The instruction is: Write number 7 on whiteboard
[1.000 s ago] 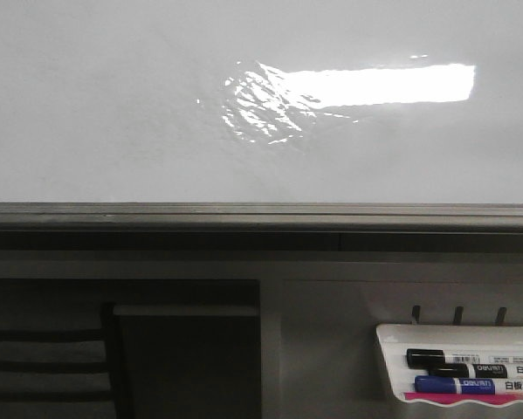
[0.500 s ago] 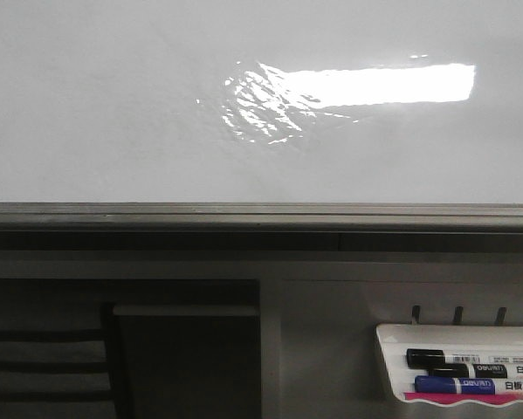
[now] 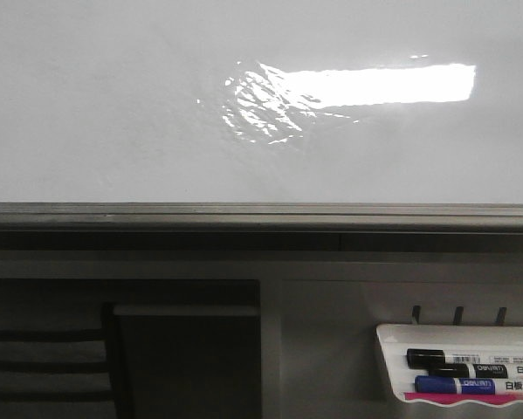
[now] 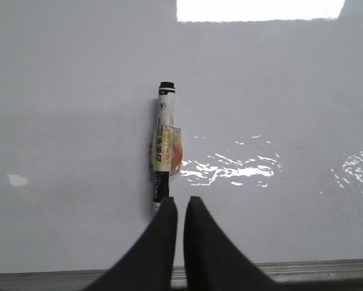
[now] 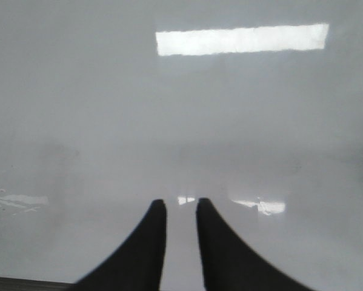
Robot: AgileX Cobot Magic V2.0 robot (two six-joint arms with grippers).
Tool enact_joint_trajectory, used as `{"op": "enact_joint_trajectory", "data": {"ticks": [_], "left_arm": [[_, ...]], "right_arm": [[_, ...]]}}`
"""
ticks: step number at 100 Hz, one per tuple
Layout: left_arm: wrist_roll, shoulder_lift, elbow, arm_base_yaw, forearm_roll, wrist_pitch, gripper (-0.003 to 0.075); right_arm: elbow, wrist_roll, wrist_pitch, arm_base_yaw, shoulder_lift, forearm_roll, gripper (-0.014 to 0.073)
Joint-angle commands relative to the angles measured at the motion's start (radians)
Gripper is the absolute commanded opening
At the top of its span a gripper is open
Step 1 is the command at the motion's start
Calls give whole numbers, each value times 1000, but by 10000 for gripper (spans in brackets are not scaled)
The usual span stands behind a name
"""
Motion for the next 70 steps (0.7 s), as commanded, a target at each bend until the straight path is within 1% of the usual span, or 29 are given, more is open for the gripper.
{"op": "enact_joint_trajectory", "data": {"ticks": [1,5,6,7,10,12,13,17,22,58,70], "left_arm": [[-5,8,-36,-3,15,-95,162],[-5,8,-36,-3,31,-97,248],[-5,8,-36,-3,36,-97,284],[-5,8,-36,-3,36,-98,302],[-5,8,-36,-3,38,-103,389],[-5,8,-36,-3,38,-106,419],[-5,8,-36,-3,38,-108,447],[-5,8,-36,-3,38,-110,509],[-5,8,-36,-3,36,-110,540],[-5,9,-36,-3,27,-108,463],[-5,26,-36,-3,-11,-130,429]], "right_arm": [[-34,-12,-83,-4,13,-18,314],[-34,-12,-83,-4,13,-18,391],[-34,-12,-83,-4,13,-18,412],[-34,-12,-83,-4,13,-18,422],[-34,-12,-83,-4,13,-18,453],[-34,-12,-83,-4,13,-18,468],[-34,-12,-83,-4,13,-18,476],[-34,-12,-83,-4,13,-18,482],[-34,-12,-83,-4,13,-18,481],[-34,-12,-83,-4,13,-16,481],[-34,-12,-86,-4,13,-11,480]]}}
